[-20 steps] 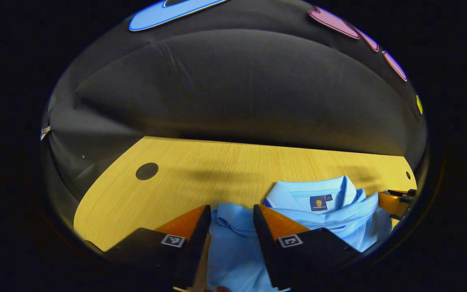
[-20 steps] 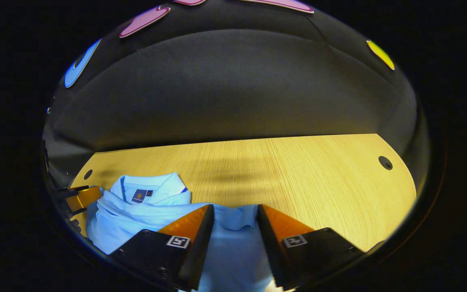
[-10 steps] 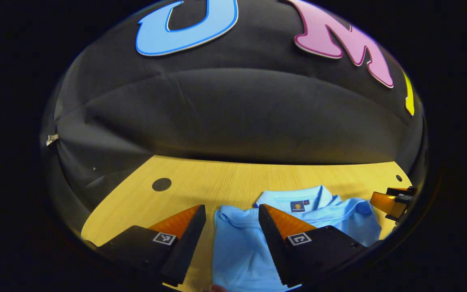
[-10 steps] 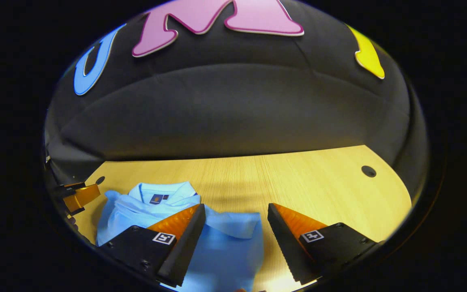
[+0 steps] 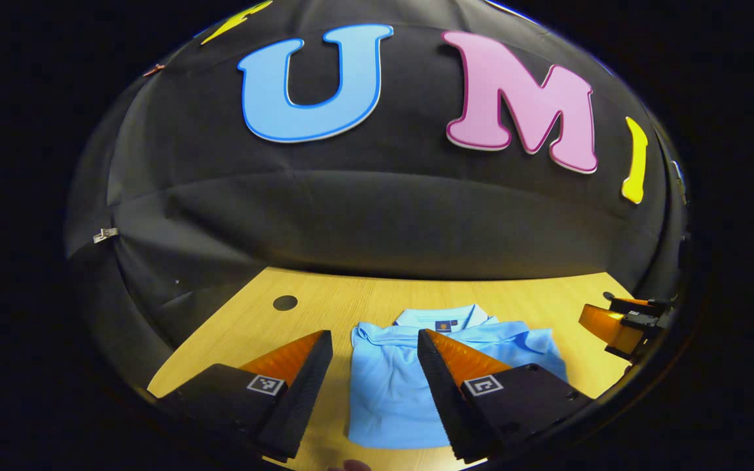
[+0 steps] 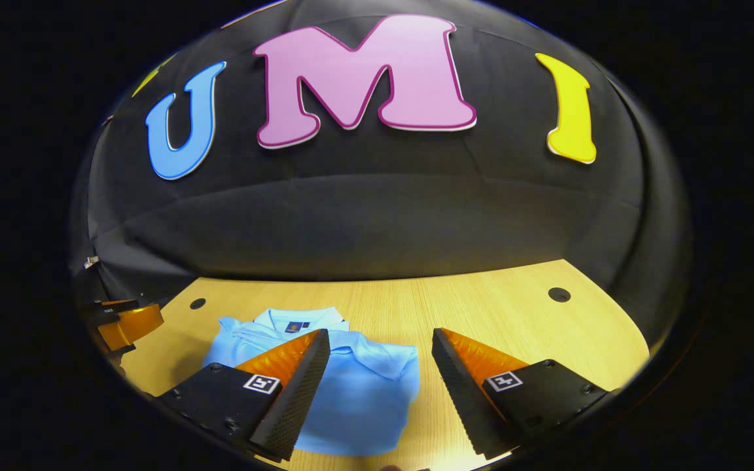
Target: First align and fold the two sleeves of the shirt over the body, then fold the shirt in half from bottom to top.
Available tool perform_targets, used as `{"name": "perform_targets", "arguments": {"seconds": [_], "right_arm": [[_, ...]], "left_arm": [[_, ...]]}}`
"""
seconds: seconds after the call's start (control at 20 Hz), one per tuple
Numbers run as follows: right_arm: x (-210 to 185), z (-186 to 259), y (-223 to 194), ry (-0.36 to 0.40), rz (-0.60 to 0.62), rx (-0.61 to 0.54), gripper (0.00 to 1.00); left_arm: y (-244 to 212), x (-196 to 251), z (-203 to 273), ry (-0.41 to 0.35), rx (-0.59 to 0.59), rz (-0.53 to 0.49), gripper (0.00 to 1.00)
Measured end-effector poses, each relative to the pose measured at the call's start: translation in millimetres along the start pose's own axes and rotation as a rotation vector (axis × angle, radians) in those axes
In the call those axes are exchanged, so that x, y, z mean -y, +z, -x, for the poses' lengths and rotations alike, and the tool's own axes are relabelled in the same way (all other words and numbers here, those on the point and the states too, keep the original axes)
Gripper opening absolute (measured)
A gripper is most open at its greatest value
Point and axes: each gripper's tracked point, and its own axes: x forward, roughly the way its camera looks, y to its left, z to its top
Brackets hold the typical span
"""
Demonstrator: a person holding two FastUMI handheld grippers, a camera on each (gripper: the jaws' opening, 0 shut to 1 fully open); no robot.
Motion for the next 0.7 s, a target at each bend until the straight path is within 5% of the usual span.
{"name": "perform_targets", "arguments": {"seconds": [0.7], "right_arm": [[-5.1,204.1,82.2,0.051,0.065,0.184,0.97]], "left_arm": [[52.2,10.5,203.8,-0.05,0.137,0.011,0.85]]}}
